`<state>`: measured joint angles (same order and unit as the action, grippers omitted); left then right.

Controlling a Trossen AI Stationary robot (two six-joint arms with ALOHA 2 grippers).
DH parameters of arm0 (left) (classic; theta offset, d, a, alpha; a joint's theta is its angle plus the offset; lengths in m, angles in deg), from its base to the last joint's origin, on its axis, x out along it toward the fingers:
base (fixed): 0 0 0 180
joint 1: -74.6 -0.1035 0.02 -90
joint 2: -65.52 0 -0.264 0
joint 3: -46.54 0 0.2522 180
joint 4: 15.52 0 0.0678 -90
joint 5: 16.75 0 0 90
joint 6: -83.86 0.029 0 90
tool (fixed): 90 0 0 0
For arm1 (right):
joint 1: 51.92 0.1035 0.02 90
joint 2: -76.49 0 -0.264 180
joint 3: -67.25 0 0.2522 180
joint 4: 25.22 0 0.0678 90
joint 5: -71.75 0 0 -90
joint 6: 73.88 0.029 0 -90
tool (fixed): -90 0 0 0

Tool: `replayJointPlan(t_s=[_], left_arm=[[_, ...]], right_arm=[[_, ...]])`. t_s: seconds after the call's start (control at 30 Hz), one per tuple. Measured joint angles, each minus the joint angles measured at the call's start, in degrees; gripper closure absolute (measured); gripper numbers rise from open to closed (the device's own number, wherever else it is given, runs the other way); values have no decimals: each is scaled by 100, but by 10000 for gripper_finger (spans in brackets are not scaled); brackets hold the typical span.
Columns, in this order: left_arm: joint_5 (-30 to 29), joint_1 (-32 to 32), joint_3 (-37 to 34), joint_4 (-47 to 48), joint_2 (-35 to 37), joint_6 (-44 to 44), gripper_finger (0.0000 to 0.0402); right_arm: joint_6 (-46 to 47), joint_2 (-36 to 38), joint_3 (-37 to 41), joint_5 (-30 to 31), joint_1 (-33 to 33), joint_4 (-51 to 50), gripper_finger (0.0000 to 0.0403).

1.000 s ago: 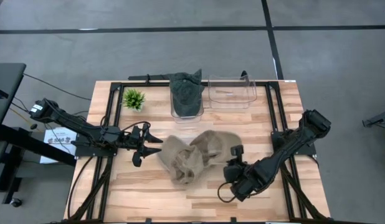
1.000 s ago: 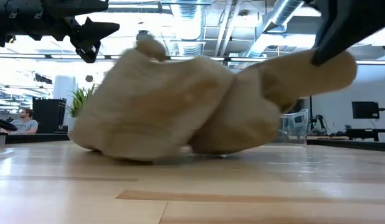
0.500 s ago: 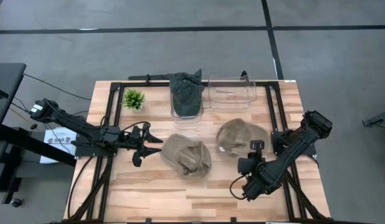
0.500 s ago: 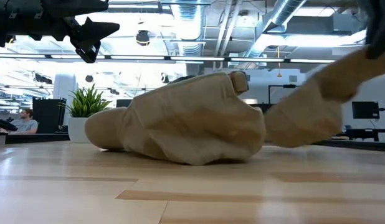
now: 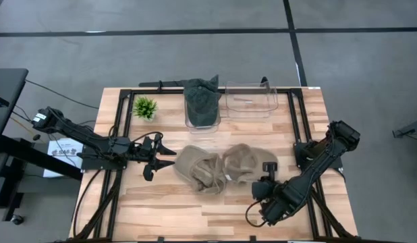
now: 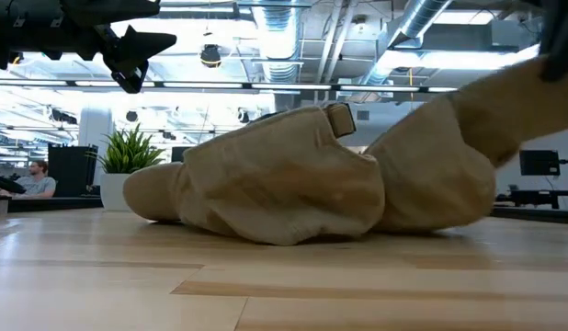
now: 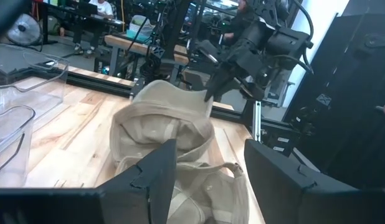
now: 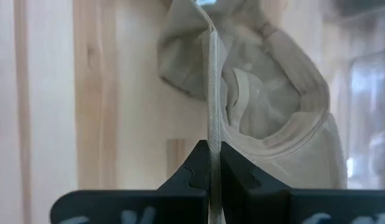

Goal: Pick & Place hat
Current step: Put the brown cap into the right transparent bin

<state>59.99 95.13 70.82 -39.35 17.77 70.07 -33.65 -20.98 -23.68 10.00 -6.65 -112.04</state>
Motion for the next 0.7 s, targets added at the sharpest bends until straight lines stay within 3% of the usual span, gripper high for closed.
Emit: replayJointPlan(t_s=[0.5, 0.7], left_arm=[[1, 0, 0, 2, 0, -13, 215], [1, -2, 0, 2, 0, -4, 215]], right_arm=[[24, 17, 0, 1608, -237, -275, 399], [-594, 20, 0, 1498, -504, 469, 400]])
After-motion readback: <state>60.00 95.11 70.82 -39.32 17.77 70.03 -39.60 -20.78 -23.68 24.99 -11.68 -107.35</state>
